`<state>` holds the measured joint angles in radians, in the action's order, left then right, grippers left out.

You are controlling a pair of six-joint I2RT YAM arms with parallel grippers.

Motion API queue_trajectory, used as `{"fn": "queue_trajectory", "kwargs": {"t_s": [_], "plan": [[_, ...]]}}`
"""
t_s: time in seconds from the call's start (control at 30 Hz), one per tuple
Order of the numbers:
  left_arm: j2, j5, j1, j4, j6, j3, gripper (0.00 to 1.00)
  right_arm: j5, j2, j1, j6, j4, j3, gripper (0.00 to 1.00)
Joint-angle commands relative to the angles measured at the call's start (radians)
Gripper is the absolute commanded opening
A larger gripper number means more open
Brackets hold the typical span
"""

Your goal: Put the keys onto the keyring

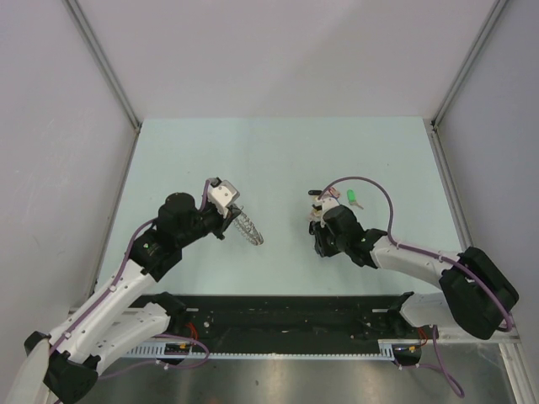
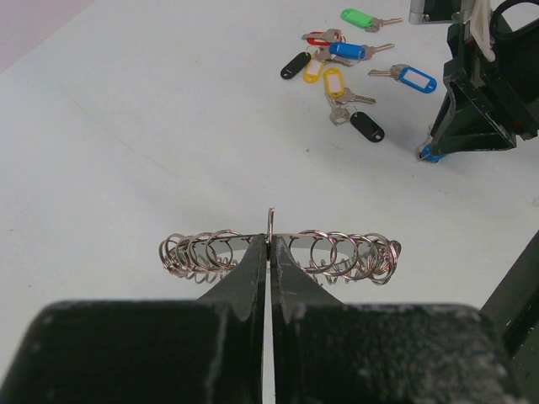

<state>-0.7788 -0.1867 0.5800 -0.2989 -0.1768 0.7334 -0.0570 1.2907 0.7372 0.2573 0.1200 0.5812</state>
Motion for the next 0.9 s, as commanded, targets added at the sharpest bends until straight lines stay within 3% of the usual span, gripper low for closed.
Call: {"fn": "queue_trajectory", "kwargs": {"t_s": [0.0, 0.37, 0.53, 0.67, 0.87], "plan": [[0.001, -0.013, -0.005, 0.05, -0.016, 0.04, 0.0, -0.012, 0.041, 0.002, 0.002, -0.069, 0.0, 0.3], [-0.007, -0.01, -0.005, 0.049, -0.018, 0.038, 0.0, -0.014, 0.091, 0.007, -0.013, -0.095, 0.0, 0.23], [-0.008, -0.008, -0.003, 0.049, -0.02, 0.038, 0.0, -0.015, 0.094, 0.01, -0.016, -0.097, 0.0, 0.14], [-0.008, -0.007, -0.005, 0.049, -0.021, 0.038, 0.0, -0.009, 0.093, 0.014, -0.03, -0.105, 0.005, 0.0], [-0.011, -0.007, -0.005, 0.047, -0.021, 0.04, 0.0, -0.041, 0.122, 0.03, -0.052, -0.004, 0.09, 0.0]]}}
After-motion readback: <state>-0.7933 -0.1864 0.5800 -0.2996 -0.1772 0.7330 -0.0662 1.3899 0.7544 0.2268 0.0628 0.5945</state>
